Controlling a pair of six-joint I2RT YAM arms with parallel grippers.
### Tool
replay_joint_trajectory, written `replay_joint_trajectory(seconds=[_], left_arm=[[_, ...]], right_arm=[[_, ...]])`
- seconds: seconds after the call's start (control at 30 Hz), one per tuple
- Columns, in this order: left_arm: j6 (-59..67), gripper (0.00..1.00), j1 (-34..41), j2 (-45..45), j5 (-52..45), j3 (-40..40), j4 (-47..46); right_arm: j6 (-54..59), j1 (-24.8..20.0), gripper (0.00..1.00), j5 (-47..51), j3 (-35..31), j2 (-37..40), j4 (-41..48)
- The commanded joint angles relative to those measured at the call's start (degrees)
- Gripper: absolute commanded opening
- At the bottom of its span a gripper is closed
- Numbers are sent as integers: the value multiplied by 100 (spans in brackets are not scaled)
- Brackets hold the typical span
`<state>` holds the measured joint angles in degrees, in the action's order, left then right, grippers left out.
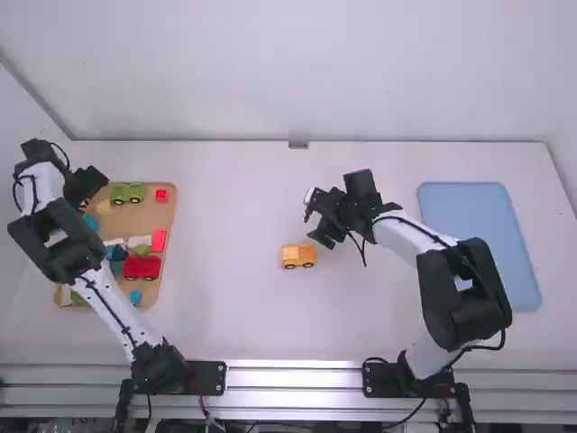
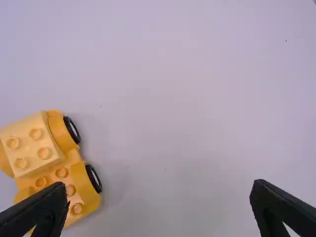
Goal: Assemble lego blocks to make yellow taxi
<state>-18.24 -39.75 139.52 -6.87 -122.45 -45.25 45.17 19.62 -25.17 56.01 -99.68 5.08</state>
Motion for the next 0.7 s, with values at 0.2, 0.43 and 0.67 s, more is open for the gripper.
replay_joint_trajectory(seconds=[0.2,0.43,0.67], left_arm=[[-46,99,74,111,-146,28,-98],[-37,99,74,111,-758,28,-577],[-417,75,74,111,-157,26,-278]], right_arm=[[-35,35,98,-31,125,120,2],[-22,26,99,-24,125,120,-13],[-37,28,99,-37,125,120,-13]])
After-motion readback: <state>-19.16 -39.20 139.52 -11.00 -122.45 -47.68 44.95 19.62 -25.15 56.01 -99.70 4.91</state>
